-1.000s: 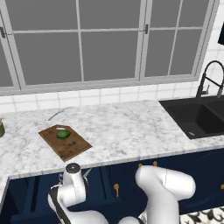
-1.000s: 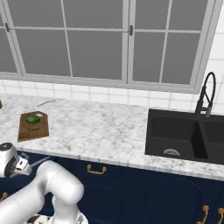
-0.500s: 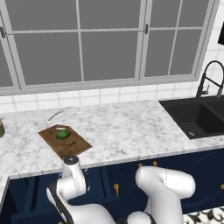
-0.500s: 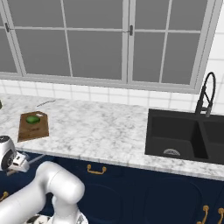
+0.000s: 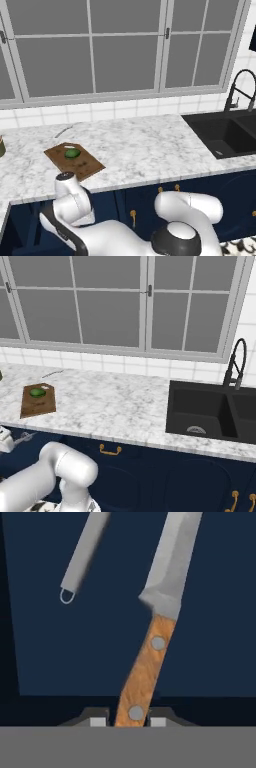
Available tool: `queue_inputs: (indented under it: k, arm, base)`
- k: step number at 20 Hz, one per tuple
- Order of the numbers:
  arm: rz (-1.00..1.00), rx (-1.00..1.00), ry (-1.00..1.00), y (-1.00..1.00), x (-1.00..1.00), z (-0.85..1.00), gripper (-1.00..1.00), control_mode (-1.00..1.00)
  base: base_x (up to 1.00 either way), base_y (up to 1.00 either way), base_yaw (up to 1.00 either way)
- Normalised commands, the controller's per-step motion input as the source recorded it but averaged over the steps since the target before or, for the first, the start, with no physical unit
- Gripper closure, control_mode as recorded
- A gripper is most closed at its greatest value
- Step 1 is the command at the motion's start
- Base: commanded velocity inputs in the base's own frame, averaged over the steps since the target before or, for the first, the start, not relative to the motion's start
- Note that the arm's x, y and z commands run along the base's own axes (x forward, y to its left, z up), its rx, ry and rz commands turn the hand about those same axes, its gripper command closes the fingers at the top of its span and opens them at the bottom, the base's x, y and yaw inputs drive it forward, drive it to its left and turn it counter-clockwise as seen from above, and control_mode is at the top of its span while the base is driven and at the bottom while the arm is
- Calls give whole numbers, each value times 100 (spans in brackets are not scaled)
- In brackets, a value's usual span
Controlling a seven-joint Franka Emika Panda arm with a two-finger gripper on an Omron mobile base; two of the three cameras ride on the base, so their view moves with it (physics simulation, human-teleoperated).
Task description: Place the appropriate cutting tool for cutting the avocado skin on the cutting board.
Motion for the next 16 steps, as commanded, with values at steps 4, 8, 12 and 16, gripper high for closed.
queue_inputs:
  k: [4,8,12,16]
  arm:
    - [0,-10,22,35,-43,56,100,-100]
    - [0,-17,6,10,-36,96,100,-100]
    - [-2,-22,-3,0,-22,100,100,-100]
    - [-11,-17,-16,-12,-13,74,100,-100]
  base:
    - [0,0,0]
    - [0,0,0]
    - [0,0,0]
    - [0,0,0]
